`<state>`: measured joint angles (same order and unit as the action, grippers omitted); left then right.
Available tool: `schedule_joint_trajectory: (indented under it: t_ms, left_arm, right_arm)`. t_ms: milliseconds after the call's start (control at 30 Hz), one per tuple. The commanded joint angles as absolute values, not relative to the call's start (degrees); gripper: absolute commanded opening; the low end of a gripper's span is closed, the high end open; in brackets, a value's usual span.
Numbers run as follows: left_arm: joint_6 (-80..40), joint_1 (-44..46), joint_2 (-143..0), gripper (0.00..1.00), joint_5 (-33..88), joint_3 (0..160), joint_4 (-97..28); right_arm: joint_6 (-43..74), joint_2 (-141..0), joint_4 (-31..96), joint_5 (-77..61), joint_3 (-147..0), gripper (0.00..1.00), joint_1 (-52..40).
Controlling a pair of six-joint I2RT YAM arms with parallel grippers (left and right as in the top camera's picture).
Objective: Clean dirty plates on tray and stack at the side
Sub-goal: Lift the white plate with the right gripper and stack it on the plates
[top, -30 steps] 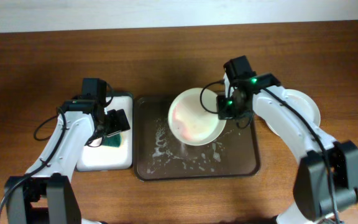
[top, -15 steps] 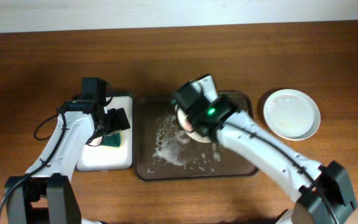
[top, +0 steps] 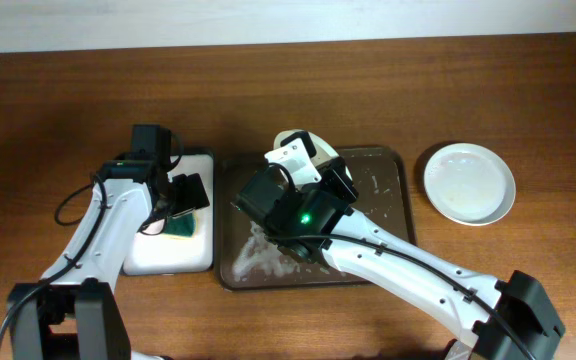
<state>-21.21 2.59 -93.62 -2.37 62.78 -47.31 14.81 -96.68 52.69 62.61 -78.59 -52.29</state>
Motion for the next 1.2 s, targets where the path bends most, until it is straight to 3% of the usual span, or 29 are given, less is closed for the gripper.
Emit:
schedule_joint_trajectory:
  t_ms: [0,300,467,633,833,967,1167]
  left_arm:
    - [-21.37,2.46,-93.25,1.0,-2.33,62.94,-47.16]
    - [-21.37,2.46,-93.25,1.0,-2.31,62.94,-47.18]
    - [-21.37,2.46,-93.25,1.0,-2.33,62.94,-47.2]
    - [-21.37,2.46,-93.25,1.0,-2.33,62.94,-47.18]
    - [-21.37,2.46,-93.25,1.0,-2.33,62.94,-47.2]
    - [-21.37,2.46,-93.25,1.0,-2.35,62.94,-47.2]
    - [-21.37,2.46,-93.25,1.0,-2.33,62.94,-47.24]
  right_arm:
    - [15.94,-95.07,52.42,65.43,-79.46,0.04,-52.66]
    - [15.97,-95.07,51.2,67.29,-79.46,0.04,-52.23]
    - [22.55,-95.07,51.03,51.33,-79.46,0.04,-44.77]
    - [30.35,-95.07,52.03,29.19,-79.46,0.04,-27.81]
    - [32.01,-95.09,53.19,1.96,-79.42,0.04,-0.54]
    - [31.7,-95.81,55.9,-1.5,-79.29,0.04,14.09]
    - [29.39,-97.84,56.8,-1.26,-79.29,0.04,23.11]
